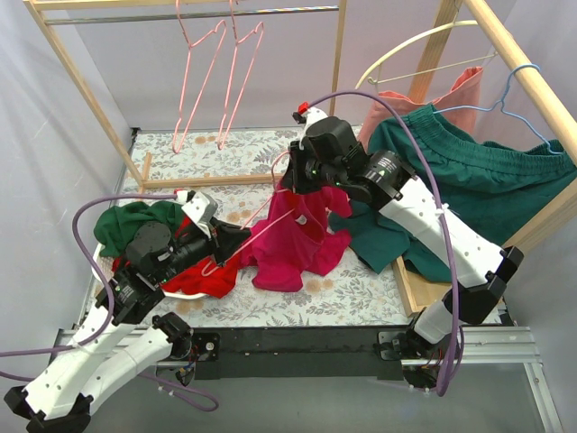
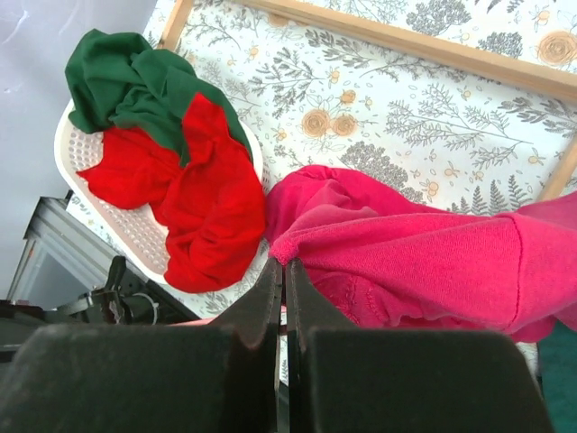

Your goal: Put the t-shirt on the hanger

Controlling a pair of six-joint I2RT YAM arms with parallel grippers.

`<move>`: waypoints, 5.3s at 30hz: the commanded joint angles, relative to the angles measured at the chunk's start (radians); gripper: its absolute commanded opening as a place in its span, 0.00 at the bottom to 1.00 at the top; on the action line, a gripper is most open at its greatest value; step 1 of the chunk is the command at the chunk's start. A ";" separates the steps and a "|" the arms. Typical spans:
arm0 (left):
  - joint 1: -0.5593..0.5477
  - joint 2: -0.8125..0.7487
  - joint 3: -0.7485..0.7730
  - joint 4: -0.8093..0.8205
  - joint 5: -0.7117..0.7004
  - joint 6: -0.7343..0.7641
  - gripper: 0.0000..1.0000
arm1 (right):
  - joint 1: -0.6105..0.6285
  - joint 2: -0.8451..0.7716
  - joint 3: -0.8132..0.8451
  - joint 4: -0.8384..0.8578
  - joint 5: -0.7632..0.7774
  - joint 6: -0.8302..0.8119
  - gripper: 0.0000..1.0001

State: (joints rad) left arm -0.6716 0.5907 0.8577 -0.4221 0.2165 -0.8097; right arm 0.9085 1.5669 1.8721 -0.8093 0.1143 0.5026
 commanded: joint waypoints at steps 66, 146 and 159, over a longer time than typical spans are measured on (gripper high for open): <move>-0.105 -0.068 -0.539 0.514 -0.203 -0.459 0.00 | -0.146 -0.179 -0.652 0.251 0.163 -0.134 0.51; -0.236 0.425 -0.490 0.887 -0.197 -0.468 0.00 | 0.140 -0.418 -0.786 0.108 0.256 0.047 0.45; -0.253 0.478 -0.353 0.665 -0.174 -0.479 0.00 | -0.077 -0.136 -0.481 0.226 0.102 -0.050 0.56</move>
State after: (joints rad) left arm -0.9104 1.0653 0.4484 0.3214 0.0330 -1.2919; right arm 0.8509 1.3796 1.3533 -0.6125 0.2424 0.4698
